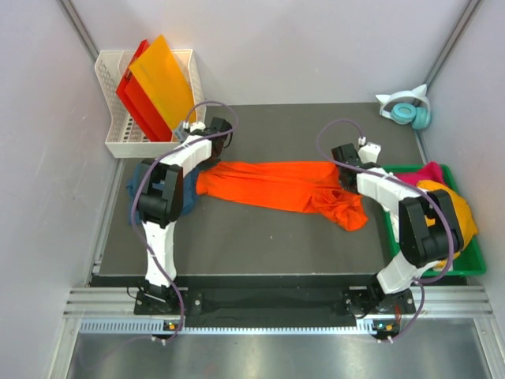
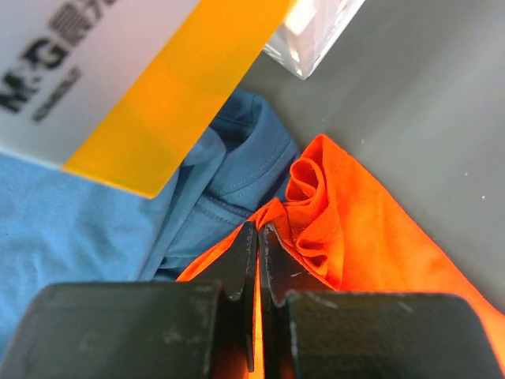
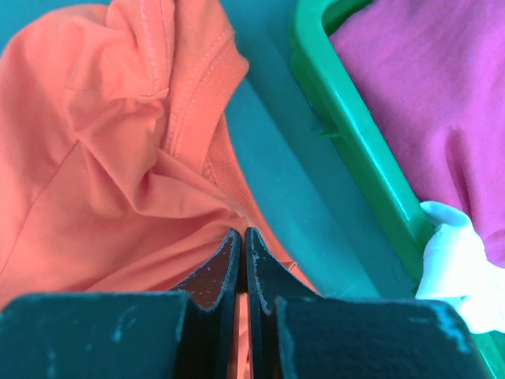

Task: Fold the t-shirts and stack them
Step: Fold the tshirt

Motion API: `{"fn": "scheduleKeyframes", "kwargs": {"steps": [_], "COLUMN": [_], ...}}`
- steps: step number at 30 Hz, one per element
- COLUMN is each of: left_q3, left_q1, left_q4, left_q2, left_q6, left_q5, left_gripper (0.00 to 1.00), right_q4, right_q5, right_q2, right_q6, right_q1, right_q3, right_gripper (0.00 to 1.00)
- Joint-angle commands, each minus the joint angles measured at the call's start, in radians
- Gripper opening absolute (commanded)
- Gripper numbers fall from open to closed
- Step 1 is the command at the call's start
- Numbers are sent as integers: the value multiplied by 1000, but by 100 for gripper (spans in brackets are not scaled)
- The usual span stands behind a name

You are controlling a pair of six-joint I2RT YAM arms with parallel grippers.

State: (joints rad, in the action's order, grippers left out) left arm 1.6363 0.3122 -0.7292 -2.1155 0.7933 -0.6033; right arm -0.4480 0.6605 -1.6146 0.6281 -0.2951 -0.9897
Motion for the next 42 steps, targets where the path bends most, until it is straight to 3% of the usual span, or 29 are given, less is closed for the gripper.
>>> {"fn": "scheduleKeyframes", "kwargs": {"steps": [1,4,6,7,8,11,12,15,20,26,30,42], "left_q3": [37,39,34,27,20,-24,-47,-79,-171,-372,-423,-389], "left_q1": [-12,-13,-13,-12,-12,-9,-9,-2,36,137,154,154], "left_q4": [-7,-12,-13,-10,-4,30,36,44,45,120,134,128], "left_q2": [-17,-11,9,21,37,113,155,222,321,402,356,213], "left_q6": [-9,-9,-8,-9,-9,-8,-6,-8,3,23,38,64], "left_q5": [-33,-27,-24,-20,-15,-1,2,10,56,106,158,208], "left_gripper": [0,10,25,35,52,76,86,99,99,93,91,89], "right_q4": [42,42,63,81,89,65,45,-3,-57,-83,-89,-78], "right_q5": [8,-4,-18,-30,-32,-21,-3,10,-7,-29,-32,-25], "right_q2": [-13,-18,8,25,62,110,116,153,254,352,381,361], "right_q6": [-10,-21,-31,-44,-51,-82,-84,-94,-77,19,51,51], "right_q1": [25,25,24,16,11,-19,-27,-53,-110,-208,-223,-176], "right_q3": [-24,-33,-33,-33,-33,-78,-120,-164,-129,61,131,79], "right_gripper": [0,0,3,8,21,46,50,61,62,60,60,60]}}
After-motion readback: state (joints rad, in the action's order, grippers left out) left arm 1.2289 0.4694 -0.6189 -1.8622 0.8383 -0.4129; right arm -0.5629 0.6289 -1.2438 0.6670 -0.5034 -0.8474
